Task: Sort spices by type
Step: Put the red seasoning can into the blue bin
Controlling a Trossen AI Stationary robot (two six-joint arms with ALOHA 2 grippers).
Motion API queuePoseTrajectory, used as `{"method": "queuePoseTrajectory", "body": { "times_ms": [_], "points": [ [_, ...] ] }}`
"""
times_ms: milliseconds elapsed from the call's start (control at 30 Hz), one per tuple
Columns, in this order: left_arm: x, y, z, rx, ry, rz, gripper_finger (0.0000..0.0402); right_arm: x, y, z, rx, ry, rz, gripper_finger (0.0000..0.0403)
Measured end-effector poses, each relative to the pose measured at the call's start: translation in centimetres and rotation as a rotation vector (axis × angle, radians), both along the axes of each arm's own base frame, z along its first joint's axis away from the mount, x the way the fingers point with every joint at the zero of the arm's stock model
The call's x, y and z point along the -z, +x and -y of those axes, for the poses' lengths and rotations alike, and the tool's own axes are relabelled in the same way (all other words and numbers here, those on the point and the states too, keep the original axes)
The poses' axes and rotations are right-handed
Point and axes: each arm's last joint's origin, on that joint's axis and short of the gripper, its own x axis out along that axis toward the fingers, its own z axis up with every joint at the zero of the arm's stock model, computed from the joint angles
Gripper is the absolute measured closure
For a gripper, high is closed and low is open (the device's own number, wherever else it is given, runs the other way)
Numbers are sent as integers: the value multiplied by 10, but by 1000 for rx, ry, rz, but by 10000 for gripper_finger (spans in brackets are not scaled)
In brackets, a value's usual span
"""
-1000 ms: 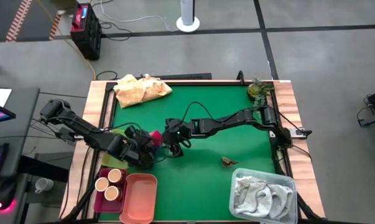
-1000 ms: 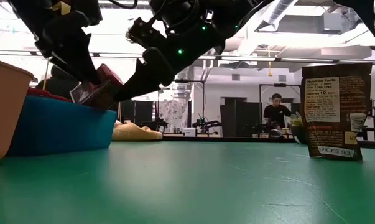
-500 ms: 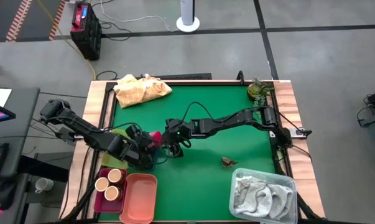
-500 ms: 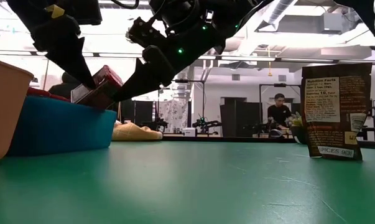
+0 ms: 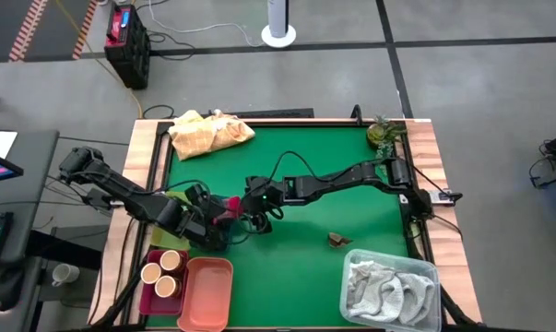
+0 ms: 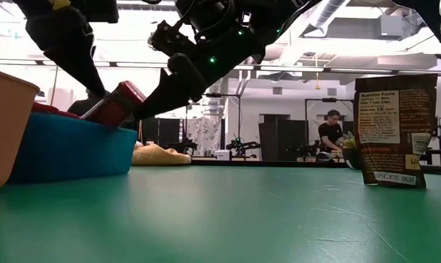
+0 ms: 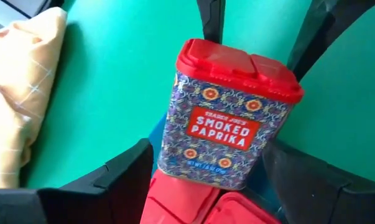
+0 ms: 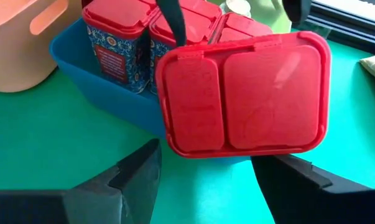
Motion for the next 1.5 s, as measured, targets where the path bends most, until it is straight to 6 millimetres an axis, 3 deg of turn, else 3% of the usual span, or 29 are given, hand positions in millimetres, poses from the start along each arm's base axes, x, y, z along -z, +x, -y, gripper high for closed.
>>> {"method": "queuePoseTrajectory", "body": {
  "times_ms": [600,1500],
  "points": [
    [0,-9,-7,-47,145,-51,111,-1,1,-5,-25,11,13,126],
    [1,-8,-6,-65,95,-39,111,-5,3,-24,-64,20,75,126]
  ]
}}
